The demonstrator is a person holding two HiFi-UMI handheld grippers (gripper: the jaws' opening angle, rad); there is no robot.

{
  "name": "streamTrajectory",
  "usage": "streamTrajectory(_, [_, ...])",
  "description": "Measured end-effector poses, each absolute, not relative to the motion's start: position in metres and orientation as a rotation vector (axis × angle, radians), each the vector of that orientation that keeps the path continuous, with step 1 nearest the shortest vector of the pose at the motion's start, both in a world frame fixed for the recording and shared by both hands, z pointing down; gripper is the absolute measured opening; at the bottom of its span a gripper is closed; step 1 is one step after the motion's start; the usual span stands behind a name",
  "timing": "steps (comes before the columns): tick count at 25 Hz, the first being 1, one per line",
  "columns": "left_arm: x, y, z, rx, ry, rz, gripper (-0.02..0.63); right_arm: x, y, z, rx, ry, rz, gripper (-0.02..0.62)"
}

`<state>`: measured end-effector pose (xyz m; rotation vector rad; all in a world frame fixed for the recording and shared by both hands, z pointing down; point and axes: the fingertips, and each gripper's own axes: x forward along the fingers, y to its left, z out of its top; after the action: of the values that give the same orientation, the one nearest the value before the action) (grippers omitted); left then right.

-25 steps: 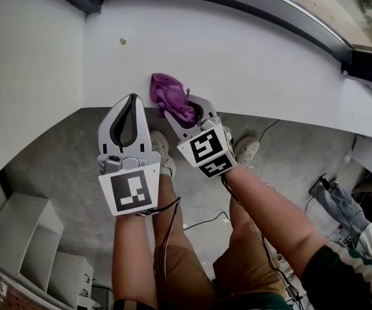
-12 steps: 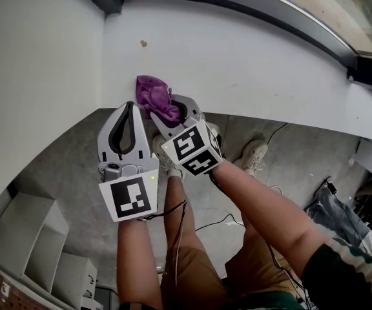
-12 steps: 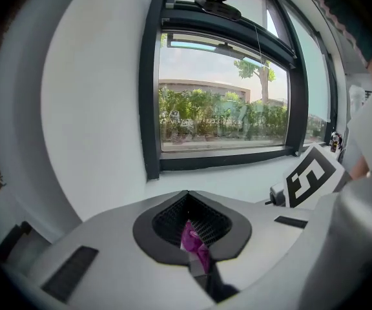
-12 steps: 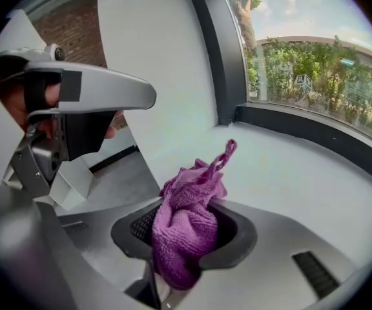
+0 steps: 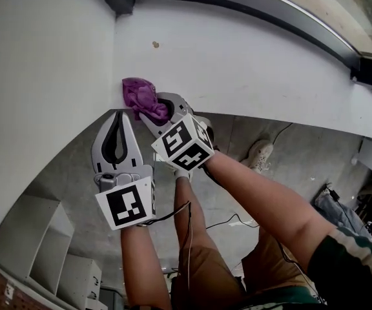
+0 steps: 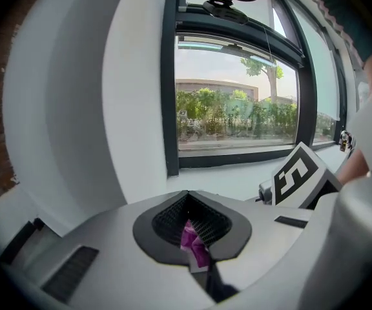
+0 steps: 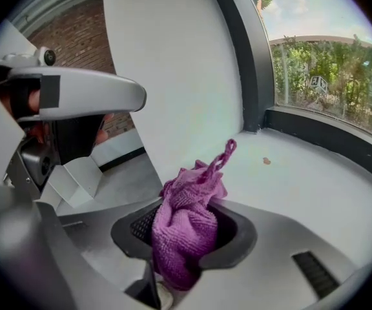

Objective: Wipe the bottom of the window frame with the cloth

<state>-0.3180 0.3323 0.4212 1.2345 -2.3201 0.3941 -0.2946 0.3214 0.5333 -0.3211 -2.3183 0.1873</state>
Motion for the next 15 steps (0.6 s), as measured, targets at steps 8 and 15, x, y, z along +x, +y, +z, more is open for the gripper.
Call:
streamTrajectory(8, [-0.322,0.337,0.423,1.195,-2.326,0.365,0.006,-0.310,0.323,0.532,-0.365,-2.291,0.165,0.149])
streamTrajectory(15, [-0.328,0.327,0.424,1.208,-2.324,0.337,0.005,-0.329,0.309,0.531,-0.361,-2.308,0.151,0.150])
